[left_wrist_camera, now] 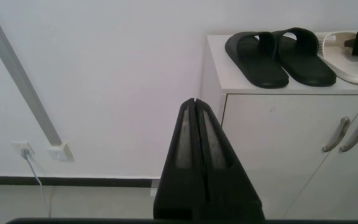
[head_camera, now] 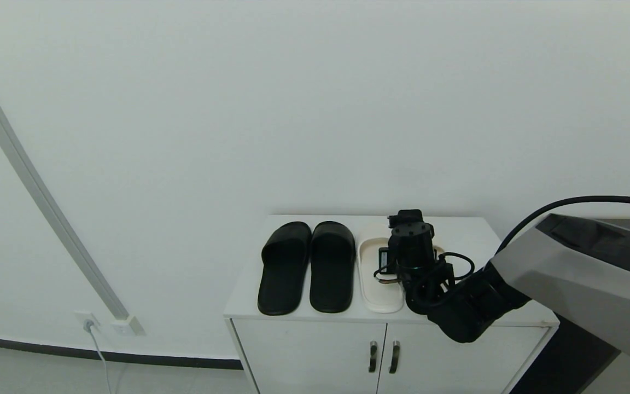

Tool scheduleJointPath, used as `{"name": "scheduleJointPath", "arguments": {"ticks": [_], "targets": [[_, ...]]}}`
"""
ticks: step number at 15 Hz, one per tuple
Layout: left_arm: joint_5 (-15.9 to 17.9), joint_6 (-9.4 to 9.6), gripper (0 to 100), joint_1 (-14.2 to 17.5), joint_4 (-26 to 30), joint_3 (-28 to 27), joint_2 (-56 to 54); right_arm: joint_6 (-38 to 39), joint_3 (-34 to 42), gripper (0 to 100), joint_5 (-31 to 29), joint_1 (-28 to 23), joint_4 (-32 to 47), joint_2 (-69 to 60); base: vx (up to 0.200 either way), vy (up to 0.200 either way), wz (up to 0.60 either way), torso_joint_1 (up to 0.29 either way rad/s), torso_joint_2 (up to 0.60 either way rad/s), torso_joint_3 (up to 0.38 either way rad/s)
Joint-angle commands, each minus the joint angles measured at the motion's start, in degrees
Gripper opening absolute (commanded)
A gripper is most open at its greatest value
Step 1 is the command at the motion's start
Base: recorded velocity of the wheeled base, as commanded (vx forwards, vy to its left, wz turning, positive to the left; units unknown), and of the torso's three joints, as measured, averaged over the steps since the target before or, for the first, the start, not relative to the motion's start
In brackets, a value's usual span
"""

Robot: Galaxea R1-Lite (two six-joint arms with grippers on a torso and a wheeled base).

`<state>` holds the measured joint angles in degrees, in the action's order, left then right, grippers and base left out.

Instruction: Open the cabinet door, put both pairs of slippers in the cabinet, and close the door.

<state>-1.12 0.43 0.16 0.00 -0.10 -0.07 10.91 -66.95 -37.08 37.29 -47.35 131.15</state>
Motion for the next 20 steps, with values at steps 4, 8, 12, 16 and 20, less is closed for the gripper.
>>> {"name": "scheduleJointPath", "arguments": {"ticks": [4,8,12,16,20], "targets": [[0.0,0.01,0,0.0,0.0,0.0,0.1,0.0,0.9,0,0.0,0.0,-0.4,-0.6,0.000,0.000,0.00,0.000,0.00,0.000],[0.0,0.01,0,0.0,0.0,0.0,0.1,-0.1,4.5,0,0.0,0.0,-1.0,-6.7,0.000,0.000,0.00,0.000,0.00,0.000],[0.0,0.10,0,0.0,0.0,0.0,0.1,-0.9,14.8,0,5.0,0.5,-2.4,-17.8,0.000,0.000,0.00,0.000,0.00,0.000],[0.0,0.10,0,0.0,0.0,0.0,0.1,-1.8,28.0,0,20.0,0.7,-3.9,-29.5,0.000,0.000,0.00,0.000,0.00,0.000],[0.0,0.01,0,0.0,0.0,0.0,0.1,-3.0,33.8,0,32.2,1.5,-3.4,-36.5,0.000,0.000,0.00,0.000,0.00,0.000]]}}
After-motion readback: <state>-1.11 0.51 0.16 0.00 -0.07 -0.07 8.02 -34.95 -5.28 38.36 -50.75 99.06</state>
